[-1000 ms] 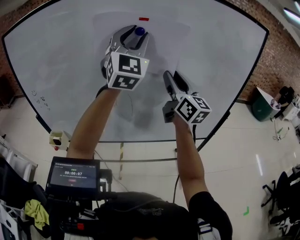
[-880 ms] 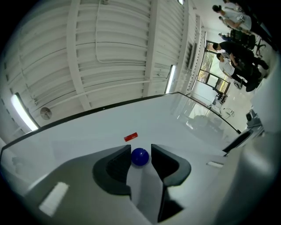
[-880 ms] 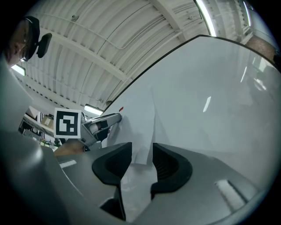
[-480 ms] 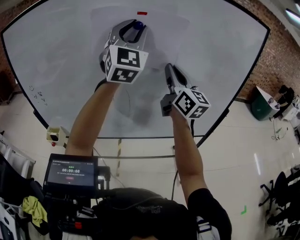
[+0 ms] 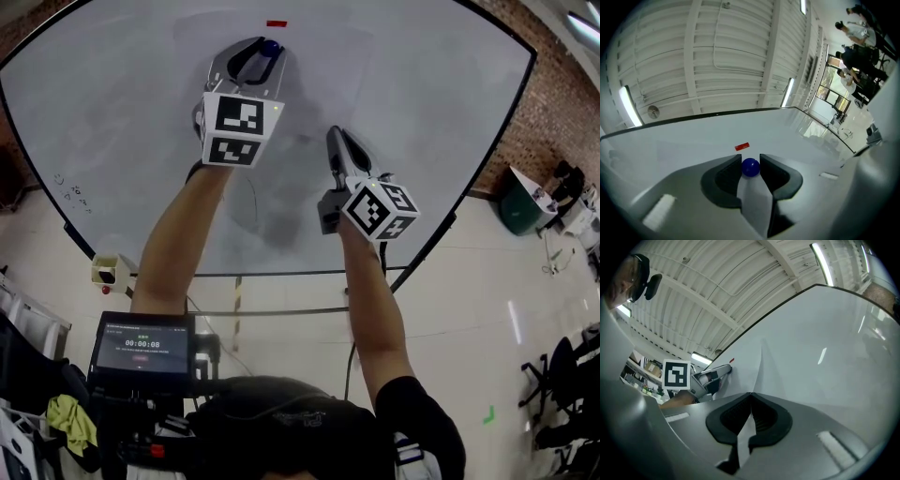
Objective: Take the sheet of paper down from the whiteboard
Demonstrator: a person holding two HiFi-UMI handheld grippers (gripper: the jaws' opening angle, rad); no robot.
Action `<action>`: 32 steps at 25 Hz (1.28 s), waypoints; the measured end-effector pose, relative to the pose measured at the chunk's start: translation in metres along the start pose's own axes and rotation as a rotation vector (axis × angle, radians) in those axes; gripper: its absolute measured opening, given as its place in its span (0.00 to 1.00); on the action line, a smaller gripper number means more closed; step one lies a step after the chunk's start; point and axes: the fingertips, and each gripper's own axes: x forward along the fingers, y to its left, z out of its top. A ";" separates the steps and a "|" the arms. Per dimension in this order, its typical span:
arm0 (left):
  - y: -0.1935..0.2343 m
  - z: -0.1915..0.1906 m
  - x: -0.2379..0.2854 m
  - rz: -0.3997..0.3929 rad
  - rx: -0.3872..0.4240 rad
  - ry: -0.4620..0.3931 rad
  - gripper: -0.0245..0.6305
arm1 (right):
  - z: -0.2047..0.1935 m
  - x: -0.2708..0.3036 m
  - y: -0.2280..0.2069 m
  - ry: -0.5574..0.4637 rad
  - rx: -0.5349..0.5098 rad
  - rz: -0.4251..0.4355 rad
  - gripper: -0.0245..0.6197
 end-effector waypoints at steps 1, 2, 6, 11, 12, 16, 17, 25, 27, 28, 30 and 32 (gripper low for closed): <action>0.000 -0.001 -0.001 -0.007 -0.012 -0.008 0.22 | 0.000 -0.003 0.000 -0.005 0.000 -0.005 0.06; -0.001 -0.003 -0.002 -0.013 -0.019 -0.011 0.22 | 0.000 -0.007 0.000 -0.011 -0.004 -0.013 0.06; -0.011 -0.012 -0.011 -0.026 -0.039 -0.021 0.22 | -0.007 -0.025 -0.004 -0.006 -0.037 -0.049 0.06; -0.031 -0.023 -0.031 -0.049 -0.072 -0.016 0.22 | -0.029 -0.040 -0.012 0.054 -0.082 -0.092 0.06; -0.035 -0.028 -0.036 -0.052 -0.093 -0.009 0.22 | -0.035 -0.045 -0.015 0.070 -0.099 -0.107 0.06; -0.050 -0.057 -0.066 -0.042 -0.183 0.038 0.22 | -0.058 -0.073 -0.022 0.135 -0.143 -0.159 0.06; -0.057 -0.067 -0.075 -0.042 -0.186 0.054 0.22 | -0.064 -0.082 -0.023 0.145 -0.129 -0.170 0.06; -0.100 -0.119 -0.131 -0.057 -0.311 0.159 0.22 | -0.117 -0.136 -0.031 0.258 -0.149 -0.295 0.06; -0.112 -0.130 -0.140 -0.060 -0.362 0.189 0.22 | -0.127 -0.149 -0.039 0.287 -0.169 -0.330 0.06; -0.119 -0.137 -0.143 -0.063 -0.379 0.207 0.22 | -0.131 -0.155 -0.045 0.300 -0.175 -0.344 0.06; -0.131 -0.149 -0.146 -0.068 -0.401 0.237 0.22 | -0.137 -0.163 -0.054 0.324 -0.183 -0.364 0.06; -0.138 -0.157 -0.153 -0.075 -0.415 0.261 0.22 | -0.144 -0.168 -0.055 0.340 -0.191 -0.375 0.06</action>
